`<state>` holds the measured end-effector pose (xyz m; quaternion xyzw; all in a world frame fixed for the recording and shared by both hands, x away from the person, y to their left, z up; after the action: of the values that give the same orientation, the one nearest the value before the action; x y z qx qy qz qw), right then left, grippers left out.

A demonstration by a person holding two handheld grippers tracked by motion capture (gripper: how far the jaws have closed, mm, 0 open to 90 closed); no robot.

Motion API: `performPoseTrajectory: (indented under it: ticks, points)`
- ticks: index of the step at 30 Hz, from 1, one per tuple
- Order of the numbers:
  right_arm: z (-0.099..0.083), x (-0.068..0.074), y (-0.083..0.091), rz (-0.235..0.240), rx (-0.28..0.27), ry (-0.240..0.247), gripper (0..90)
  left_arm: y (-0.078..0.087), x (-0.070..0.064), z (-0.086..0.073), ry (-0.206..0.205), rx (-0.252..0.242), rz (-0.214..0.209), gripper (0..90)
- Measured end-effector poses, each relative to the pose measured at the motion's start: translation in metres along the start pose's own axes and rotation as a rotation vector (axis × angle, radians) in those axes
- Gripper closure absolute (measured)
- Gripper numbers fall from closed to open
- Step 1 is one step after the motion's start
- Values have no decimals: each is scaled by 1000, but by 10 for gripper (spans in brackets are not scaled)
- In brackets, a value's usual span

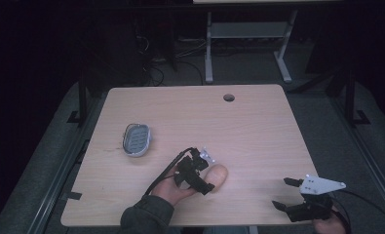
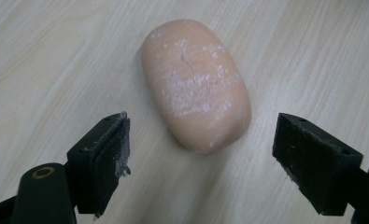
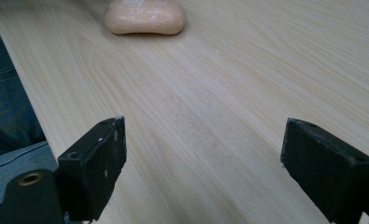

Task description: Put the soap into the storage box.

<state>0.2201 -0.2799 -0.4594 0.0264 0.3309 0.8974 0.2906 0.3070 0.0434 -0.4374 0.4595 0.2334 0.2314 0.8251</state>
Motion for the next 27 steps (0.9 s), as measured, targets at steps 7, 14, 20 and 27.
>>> performPoseTrajectory:
  ticks: [7,14,20,27]
  points:
    - [0,0,0,3,-1,0,138,-6,-3,13,2,13,10,193]
    - [0,0,0,4,-3,0,138,-13,-5,20,12,24,23,196]
    - [0,0,0,4,-5,0,138,-22,-8,26,34,35,36,200]
    - [1,0,0,6,-6,0,138,-31,-10,29,64,54,46,208]
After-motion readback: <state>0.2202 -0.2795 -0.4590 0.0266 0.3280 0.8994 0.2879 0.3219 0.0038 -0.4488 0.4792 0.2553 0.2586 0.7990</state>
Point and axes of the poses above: each handheld gripper's, and its own axes: y roughly backward along the jaws, z roughly out of its top, x roughly to its left, the point moved 2 cm from there along -y, roughly forward along the jaws, and after that the axes turned 11 degrees about y, right-handed, at the moved point
